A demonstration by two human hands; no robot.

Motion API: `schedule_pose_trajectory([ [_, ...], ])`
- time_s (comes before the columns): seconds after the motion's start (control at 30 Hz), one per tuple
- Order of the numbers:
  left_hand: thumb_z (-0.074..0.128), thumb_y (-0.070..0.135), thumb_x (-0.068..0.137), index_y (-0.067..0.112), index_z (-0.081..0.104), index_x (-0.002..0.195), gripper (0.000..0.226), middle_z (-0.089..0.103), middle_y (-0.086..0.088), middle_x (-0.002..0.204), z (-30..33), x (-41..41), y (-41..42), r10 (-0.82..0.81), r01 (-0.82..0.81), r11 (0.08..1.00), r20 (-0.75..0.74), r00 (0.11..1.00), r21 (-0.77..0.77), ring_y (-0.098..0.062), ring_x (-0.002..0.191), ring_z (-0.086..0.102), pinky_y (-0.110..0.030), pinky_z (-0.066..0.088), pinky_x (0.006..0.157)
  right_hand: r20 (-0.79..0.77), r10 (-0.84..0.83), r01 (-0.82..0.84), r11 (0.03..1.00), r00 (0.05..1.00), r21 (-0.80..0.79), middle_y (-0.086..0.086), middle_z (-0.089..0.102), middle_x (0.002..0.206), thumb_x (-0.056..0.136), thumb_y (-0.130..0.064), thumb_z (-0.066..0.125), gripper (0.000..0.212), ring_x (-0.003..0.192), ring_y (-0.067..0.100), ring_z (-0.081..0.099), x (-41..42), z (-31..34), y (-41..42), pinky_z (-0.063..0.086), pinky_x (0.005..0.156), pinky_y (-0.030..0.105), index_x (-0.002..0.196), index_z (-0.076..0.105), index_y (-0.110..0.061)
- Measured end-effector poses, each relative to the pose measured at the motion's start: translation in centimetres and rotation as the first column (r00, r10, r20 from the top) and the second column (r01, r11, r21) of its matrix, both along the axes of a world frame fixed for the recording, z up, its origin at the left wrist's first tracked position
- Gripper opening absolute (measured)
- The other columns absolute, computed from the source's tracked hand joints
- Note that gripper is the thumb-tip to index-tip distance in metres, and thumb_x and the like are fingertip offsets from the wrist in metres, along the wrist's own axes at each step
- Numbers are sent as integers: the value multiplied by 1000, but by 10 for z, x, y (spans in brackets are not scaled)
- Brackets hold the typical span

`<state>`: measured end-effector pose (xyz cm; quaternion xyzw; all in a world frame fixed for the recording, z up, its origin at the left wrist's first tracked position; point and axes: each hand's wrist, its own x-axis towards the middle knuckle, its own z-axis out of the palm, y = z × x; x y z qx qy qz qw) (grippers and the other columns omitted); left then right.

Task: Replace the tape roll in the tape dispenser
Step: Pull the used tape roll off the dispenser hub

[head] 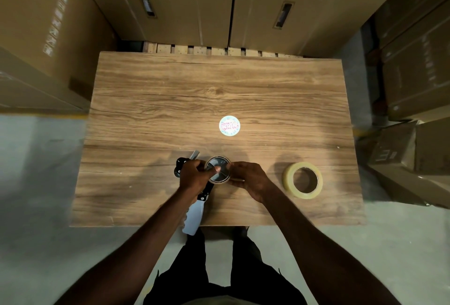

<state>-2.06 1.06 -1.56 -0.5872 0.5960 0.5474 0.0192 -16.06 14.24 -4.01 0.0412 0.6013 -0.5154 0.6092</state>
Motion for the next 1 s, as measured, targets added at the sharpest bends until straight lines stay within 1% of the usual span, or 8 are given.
schedule_pose_trajectory([
  [0.07,90,37,70,2,75,85,41,77,-18,84,0,1,1,-5,5,1000,-1,1000,4,-20,69,68,-36,56,66,-33,-2,3,1000,999,20,22,79,107,87,-21,85,37,100,31,77,0,2,1,62,97,46,114,79,4],
  [0.17,89,35,70,-1,74,81,41,76,-21,82,-1,2,4,5,-5,1000,-4,1000,2,-18,65,64,-33,52,62,-90,-10,13,999,996,38,29,80,109,81,-27,90,49,98,32,78,4,2,1,64,93,46,114,77,8],
  [0.33,90,32,70,-2,74,87,41,78,-19,86,2,1,6,-2,2,1000,-18,1000,-8,-31,80,75,-43,60,73,-139,-32,38,998,990,41,15,81,91,95,-13,79,29,87,24,79,8,4,5,65,77,33,112,76,10],
  [0.47,89,31,73,-1,74,89,39,77,-12,84,4,4,0,-22,22,1000,-40,999,-7,-27,78,73,-32,55,67,-141,-46,47,999,989,3,-1,79,78,95,-3,77,12,75,13,77,8,7,5,63,78,39,99,65,-4],
  [0.57,88,30,74,-5,69,84,41,65,-5,70,7,5,0,-64,63,998,-25,998,-20,-16,63,59,-20,45,55,-92,-34,34,999,995,-1,8,77,95,95,-4,77,32,87,22,77,2,14,4,61,94,52,125,64,-5],
  [0.7,88,24,75,4,70,81,27,63,4,64,11,5,1,-118,117,992,-17,993,-55,-5,58,57,-5,41,46,-85,42,-42,999,995,6,20,78,117,94,-19,82,38,108,28,76,2,19,1,62,97,44,126,74,-1],
  [0.83,87,22,73,5,61,75,31,59,1,64,12,4,2,-80,81,984,15,997,-158,-12,59,55,-21,39,50,-41,42,-43,998,998,-42,24,77,119,95,-19,80,40,114,33,75,7,22,-1,61,102,47,126,72,5],
  [1.0,84,25,74,5,61,82,32,61,-2,71,19,0,3,-42,42,986,5,999,-162,-18,66,59,-26,40,55,-24,17,-18,998,1000,-52,27,78,113,97,-18,78,34,106,31,76,8,31,-2,63,101,49,122,74,5],
])
